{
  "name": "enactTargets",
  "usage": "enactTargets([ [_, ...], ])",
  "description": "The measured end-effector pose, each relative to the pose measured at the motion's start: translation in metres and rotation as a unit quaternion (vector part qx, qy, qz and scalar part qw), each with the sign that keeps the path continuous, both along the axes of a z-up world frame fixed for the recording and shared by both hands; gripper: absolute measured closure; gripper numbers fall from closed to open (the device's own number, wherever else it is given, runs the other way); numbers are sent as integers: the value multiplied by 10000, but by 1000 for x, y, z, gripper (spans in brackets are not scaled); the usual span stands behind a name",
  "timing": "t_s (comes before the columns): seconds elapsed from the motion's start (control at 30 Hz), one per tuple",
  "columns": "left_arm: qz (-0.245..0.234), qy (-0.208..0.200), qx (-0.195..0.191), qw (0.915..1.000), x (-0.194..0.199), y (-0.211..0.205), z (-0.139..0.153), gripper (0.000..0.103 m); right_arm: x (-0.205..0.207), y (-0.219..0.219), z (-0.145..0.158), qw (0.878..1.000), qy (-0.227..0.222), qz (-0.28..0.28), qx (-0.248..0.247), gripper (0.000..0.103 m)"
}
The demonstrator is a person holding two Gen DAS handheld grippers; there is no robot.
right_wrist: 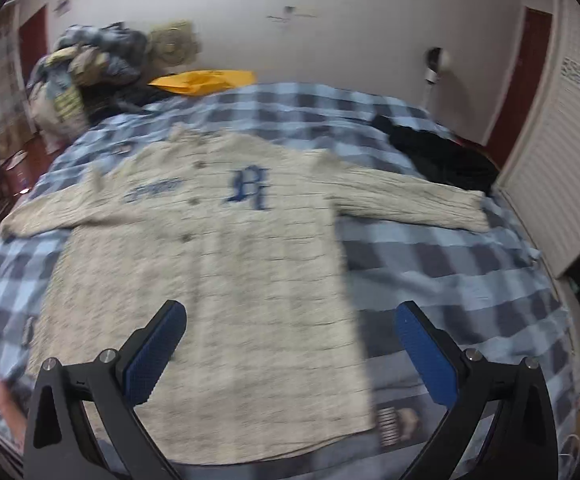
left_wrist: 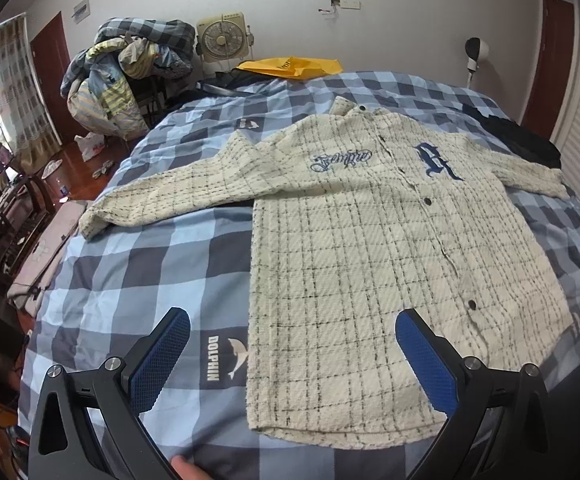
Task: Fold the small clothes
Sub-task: 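Move the right gripper over the shirt sleeve toward its cuff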
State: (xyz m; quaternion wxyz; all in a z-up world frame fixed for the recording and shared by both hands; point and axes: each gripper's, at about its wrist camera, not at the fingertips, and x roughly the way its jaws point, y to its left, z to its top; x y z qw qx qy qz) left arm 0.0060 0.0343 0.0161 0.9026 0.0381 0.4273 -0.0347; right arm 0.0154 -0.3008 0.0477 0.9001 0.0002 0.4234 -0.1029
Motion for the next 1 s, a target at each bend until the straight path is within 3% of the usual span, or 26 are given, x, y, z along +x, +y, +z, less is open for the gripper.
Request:
enactTargets([
  [0.23,5,76,64,10000,2,-1,-3,0,43,-103,11,9971,285,-690,-162,1],
  [0.47,80,174,188,9996,14,-2,-9,0,93,-207,-11,9863,400,-1559,355,1],
  [0.63,53,261,345,9990,23,-7,-15,0,122,-277,-50,9637,622,-2360,1080,1],
  [0.83,13,289,759,9967,30,-17,-25,0,147,-340,-94,9392,790,-3105,1233,1],
  [1.0,-64,564,772,9954,45,-20,-32,0,149,-380,-131,9053,626,-3585,2189,1],
])
